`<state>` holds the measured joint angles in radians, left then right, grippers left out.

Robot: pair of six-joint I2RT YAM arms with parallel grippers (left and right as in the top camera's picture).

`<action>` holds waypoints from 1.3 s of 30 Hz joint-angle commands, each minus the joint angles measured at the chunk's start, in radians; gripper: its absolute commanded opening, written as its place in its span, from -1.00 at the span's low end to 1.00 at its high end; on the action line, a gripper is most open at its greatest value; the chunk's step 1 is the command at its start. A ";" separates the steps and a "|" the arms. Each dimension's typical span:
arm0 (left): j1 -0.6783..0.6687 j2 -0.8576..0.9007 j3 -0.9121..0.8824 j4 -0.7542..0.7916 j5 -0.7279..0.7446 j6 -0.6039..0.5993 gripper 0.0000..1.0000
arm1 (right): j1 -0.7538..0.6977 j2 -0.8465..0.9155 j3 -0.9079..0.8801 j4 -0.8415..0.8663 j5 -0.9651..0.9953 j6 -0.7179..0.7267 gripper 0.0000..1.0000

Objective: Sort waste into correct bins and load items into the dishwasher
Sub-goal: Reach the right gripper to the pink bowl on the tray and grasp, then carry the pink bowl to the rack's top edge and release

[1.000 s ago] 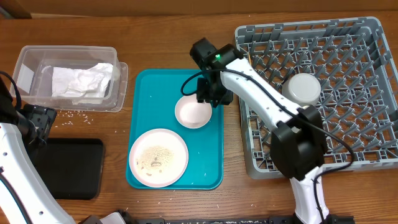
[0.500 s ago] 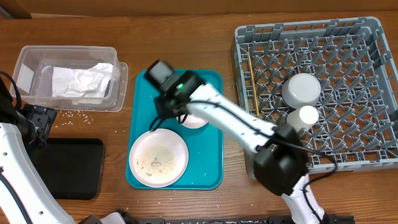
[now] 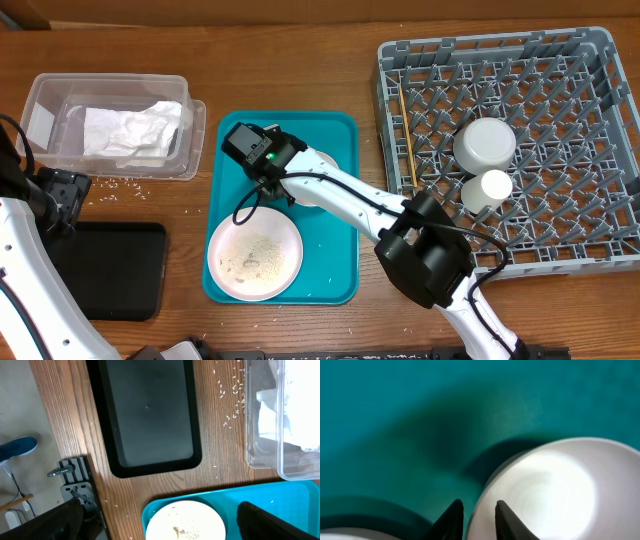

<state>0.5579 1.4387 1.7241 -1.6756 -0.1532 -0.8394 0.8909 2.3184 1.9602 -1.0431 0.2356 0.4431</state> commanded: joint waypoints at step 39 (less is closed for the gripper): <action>-0.003 0.002 0.012 0.001 -0.003 -0.014 0.99 | -1.043 -0.018 0.417 -0.189 -1.368 -0.422 -0.92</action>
<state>0.5579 1.4387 1.7241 -1.6756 -0.1532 -0.8391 -0.1219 2.3219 2.4756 -1.3056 -0.8253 0.0872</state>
